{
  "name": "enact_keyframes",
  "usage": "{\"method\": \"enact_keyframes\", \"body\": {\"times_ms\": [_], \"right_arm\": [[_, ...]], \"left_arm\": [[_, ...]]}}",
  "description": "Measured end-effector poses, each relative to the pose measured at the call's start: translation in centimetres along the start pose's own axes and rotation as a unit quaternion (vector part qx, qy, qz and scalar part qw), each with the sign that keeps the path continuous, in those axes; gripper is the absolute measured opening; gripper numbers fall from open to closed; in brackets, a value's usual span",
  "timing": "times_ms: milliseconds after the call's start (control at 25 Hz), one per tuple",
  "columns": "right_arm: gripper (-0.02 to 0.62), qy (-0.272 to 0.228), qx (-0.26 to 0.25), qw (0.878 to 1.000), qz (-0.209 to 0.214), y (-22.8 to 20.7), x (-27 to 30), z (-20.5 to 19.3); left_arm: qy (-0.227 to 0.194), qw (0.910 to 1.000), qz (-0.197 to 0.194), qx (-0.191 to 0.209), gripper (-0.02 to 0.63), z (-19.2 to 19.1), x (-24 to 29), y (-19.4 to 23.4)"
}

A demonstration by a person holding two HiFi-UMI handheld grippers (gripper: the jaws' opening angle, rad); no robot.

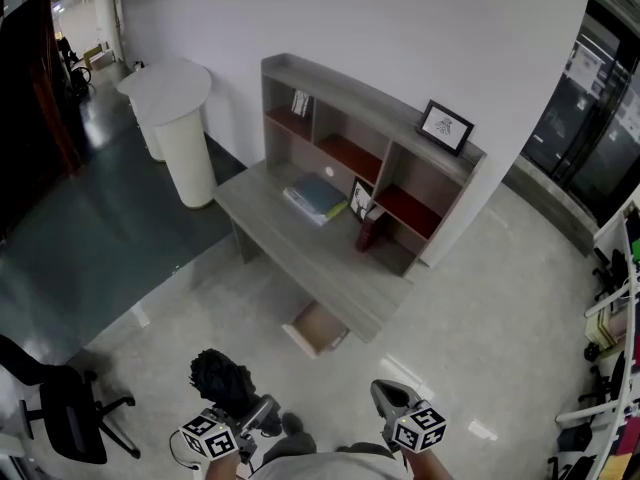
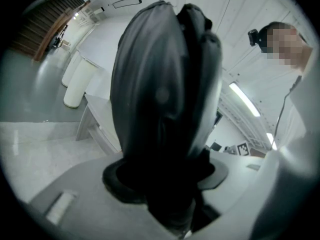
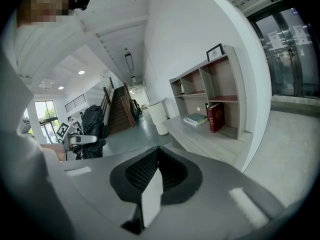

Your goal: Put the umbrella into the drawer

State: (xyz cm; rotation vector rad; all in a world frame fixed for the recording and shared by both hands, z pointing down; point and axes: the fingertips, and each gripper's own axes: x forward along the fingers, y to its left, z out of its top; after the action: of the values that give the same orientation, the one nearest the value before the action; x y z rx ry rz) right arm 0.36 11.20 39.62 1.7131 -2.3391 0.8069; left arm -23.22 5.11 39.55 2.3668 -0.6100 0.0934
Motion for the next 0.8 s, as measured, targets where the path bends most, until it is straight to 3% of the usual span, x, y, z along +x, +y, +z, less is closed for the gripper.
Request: {"method": "enact_keyframes", "body": {"times_ms": [360, 800], "right_arm": [[-0.005, 0.013, 0.014, 0.999, -0.038, 0.1, 3.5, 0.2], [-0.005, 0.036, 0.022, 0.998, -0.044, -1.8, 5.5, -0.4]], "left_arm": [[0.038, 0.9986, -0.035, 0.008, 0.238, 2.0, 1.8, 4.6], [0.069, 0.9965, -0.046, -0.014, 0.238, 0.6, 5.1, 6.2]]}}
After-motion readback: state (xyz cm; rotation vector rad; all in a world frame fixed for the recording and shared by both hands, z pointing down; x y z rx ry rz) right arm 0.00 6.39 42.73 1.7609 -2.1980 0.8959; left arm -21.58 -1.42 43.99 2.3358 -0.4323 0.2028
